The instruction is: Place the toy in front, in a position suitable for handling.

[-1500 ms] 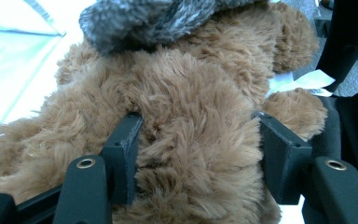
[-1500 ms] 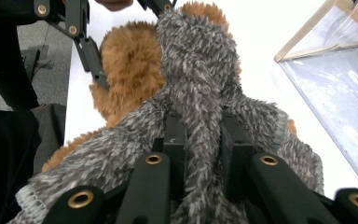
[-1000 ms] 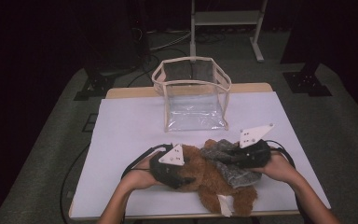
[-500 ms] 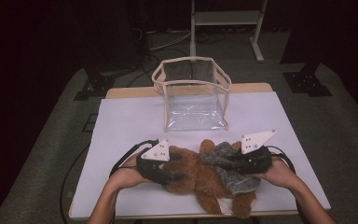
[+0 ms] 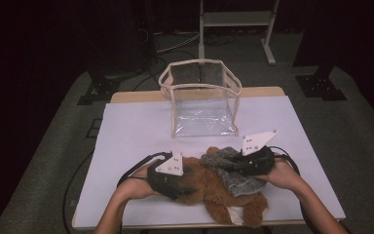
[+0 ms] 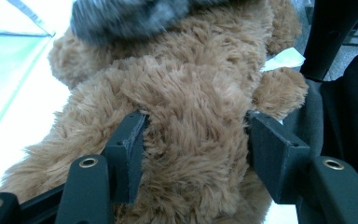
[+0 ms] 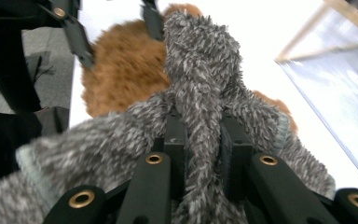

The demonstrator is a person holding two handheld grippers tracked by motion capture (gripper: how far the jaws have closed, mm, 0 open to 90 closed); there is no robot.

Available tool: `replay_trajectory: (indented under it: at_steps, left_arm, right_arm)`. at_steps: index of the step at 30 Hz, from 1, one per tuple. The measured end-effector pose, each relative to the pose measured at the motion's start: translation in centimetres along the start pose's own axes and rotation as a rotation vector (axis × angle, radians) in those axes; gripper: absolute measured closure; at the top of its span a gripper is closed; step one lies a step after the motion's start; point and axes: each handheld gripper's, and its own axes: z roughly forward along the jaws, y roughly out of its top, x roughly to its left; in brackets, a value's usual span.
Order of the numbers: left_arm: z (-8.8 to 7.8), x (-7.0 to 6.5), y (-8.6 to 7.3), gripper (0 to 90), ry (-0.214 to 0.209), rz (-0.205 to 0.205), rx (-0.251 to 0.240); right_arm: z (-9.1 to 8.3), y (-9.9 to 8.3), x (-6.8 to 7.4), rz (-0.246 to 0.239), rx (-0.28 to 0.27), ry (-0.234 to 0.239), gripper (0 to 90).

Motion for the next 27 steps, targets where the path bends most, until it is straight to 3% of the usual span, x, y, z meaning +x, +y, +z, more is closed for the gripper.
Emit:
replay_trajectory:
  at_steps: [5, 9, 18, 23, 27]
  left_arm:
    - [0.0, 0.0, -0.1, 39.7, 0.000, 0.000, -0.009]
    - [0.0, 0.0, -0.1, 39.6, 0.002, 0.001, -0.010]
    - [-0.3, 0.0, 0.0, 39.1, 0.009, 0.016, -0.003]
    - [-1.3, 1.0, 0.7, 37.0, 0.043, 0.006, -0.031]
    - [-0.8, 1.2, 0.7, 39.2, 0.017, 0.000, 0.004]
  right_arm:
    - [-2.3, -2.2, -1.0, 0.073, 0.006, -0.049, 75.4]
    - [-3.2, -2.7, -1.2, 0.086, 0.010, -0.071, 75.3]
    - [-0.1, 0.1, -0.7, 0.018, 0.009, -0.011, 75.2]
    - [0.0, -0.7, -0.2, 0.054, -0.001, 0.020, 75.3]
    - [-0.7, -1.1, 0.1, 0.046, -0.012, 0.012, 75.3]
